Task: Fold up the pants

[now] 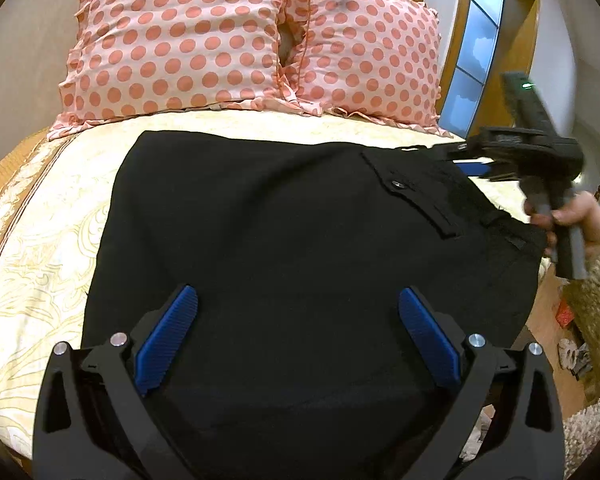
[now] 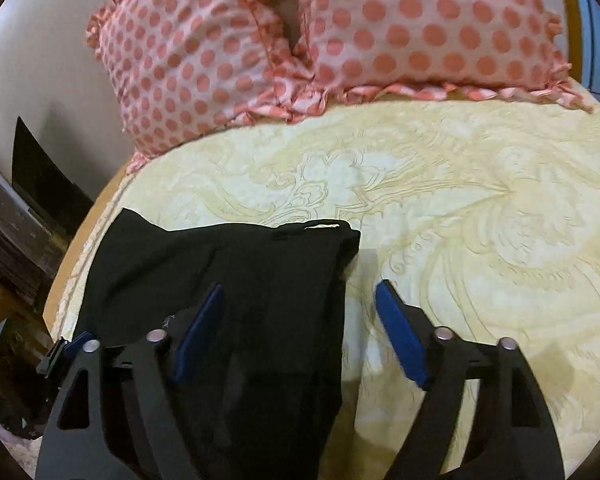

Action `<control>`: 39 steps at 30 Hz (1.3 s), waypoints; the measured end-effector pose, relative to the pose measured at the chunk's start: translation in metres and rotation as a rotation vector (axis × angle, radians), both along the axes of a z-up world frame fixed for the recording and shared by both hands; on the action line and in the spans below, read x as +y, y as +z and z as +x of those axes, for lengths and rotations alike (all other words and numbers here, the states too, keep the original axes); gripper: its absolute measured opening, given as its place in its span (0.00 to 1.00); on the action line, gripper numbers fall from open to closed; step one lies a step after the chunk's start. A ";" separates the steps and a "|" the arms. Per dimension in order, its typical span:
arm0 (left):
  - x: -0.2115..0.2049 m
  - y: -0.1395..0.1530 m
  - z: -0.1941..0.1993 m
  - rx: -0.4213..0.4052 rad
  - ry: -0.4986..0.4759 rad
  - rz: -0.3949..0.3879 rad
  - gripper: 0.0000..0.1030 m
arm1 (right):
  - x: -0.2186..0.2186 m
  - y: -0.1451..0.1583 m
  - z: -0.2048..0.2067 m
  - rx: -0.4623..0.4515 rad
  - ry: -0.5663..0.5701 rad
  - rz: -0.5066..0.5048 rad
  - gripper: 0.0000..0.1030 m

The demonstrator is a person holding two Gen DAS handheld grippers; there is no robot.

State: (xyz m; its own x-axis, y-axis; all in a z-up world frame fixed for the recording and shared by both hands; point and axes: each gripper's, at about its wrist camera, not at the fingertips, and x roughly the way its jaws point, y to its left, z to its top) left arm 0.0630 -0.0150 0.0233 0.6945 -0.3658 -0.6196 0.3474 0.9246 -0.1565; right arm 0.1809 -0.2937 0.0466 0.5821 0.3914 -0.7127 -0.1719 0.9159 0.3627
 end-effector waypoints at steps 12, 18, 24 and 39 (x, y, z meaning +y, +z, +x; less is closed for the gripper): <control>0.001 0.000 -0.002 -0.013 -0.013 -0.003 0.98 | 0.019 -0.012 0.011 -0.017 0.109 -0.086 0.38; 0.000 -0.001 -0.003 -0.018 -0.012 -0.001 0.98 | 0.021 -0.011 0.008 -0.048 0.134 -0.092 0.32; 0.005 0.007 0.000 0.016 -0.014 -0.026 0.98 | 0.033 0.006 -0.011 -0.154 0.186 -0.129 0.14; 0.098 0.029 0.112 0.296 0.130 -0.234 0.76 | 0.035 0.006 -0.022 -0.201 0.213 -0.123 0.14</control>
